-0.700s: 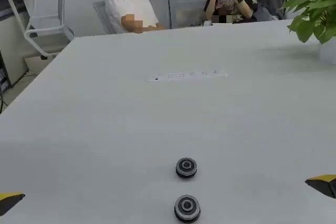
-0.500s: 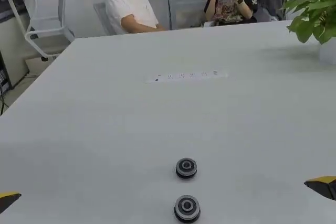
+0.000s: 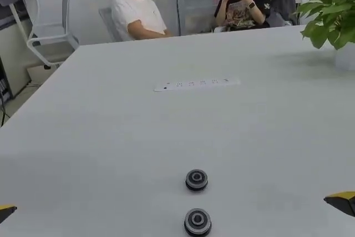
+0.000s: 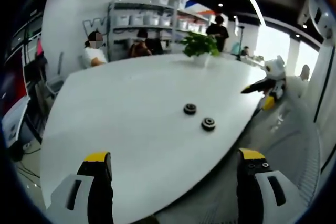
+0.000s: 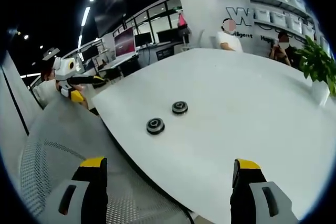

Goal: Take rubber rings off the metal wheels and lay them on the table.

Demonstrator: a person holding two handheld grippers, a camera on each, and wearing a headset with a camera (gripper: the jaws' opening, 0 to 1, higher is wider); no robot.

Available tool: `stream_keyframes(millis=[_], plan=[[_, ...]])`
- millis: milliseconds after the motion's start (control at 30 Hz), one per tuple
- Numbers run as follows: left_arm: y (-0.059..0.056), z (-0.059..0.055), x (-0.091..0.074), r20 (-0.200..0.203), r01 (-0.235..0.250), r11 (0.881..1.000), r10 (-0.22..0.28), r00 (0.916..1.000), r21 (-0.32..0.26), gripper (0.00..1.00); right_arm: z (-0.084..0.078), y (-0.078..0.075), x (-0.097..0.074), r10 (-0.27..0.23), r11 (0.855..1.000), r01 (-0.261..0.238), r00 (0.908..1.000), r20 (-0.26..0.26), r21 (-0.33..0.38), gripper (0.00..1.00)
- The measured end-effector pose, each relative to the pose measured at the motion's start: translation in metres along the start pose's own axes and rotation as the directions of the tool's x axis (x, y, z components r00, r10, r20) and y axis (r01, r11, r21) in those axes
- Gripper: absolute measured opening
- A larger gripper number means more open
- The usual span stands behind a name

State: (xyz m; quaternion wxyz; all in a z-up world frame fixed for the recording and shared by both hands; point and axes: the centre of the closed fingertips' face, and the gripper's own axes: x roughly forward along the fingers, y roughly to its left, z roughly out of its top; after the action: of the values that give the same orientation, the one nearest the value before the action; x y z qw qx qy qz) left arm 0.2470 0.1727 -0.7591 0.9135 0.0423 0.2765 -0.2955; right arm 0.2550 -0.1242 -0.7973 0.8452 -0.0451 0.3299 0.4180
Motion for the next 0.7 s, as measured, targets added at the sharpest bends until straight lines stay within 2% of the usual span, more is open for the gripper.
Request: stream_keyframes(millis=[100, 233, 367, 567, 700], plan=[[0.0000, -0.0015, -0.0008, -0.007, 0.000, 1.000, 0.000, 1.0000, 0.003, 1.00, 0.0010, -0.0011, -0.0011, -0.005, 1.000, 0.005, 1.0000, 0.008, 0.005, 0.99], [-0.0007, 0.0023, -0.0007, 0.008, 0.001, 1.000, -0.001, 1.0000, 0.013, 1.00, 0.0047, 0.0018, -0.0025, -0.003, 1.000, 0.002, 0.9997, 0.023, 0.012, 0.99], [-0.0041, 0.0014, 0.0021, -0.003, 0.016, 1.000, -0.016, 0.9999, 0.021, 1.00, 0.0040, 0.0026, -0.0023, -0.004, 1.000, 0.004, 0.9998, 0.020, 0.013, 0.99], [-0.0038, 0.0022, 0.0026, -0.004, 0.021, 1.000, -0.021, 0.9998, 0.023, 1.00, 0.0079, 0.0026, -0.0044, -0.008, 0.999, 0.007, 0.9989, 0.046, 0.034, 0.99], [-0.0034, -0.0010, 0.0050, -0.019, 0.027, 0.999, -0.027, 0.9995, 0.027, 1.00, 0.0068, 0.0028, -0.0038, -0.006, 0.999, 0.005, 0.9992, 0.040, 0.035, 0.99]])
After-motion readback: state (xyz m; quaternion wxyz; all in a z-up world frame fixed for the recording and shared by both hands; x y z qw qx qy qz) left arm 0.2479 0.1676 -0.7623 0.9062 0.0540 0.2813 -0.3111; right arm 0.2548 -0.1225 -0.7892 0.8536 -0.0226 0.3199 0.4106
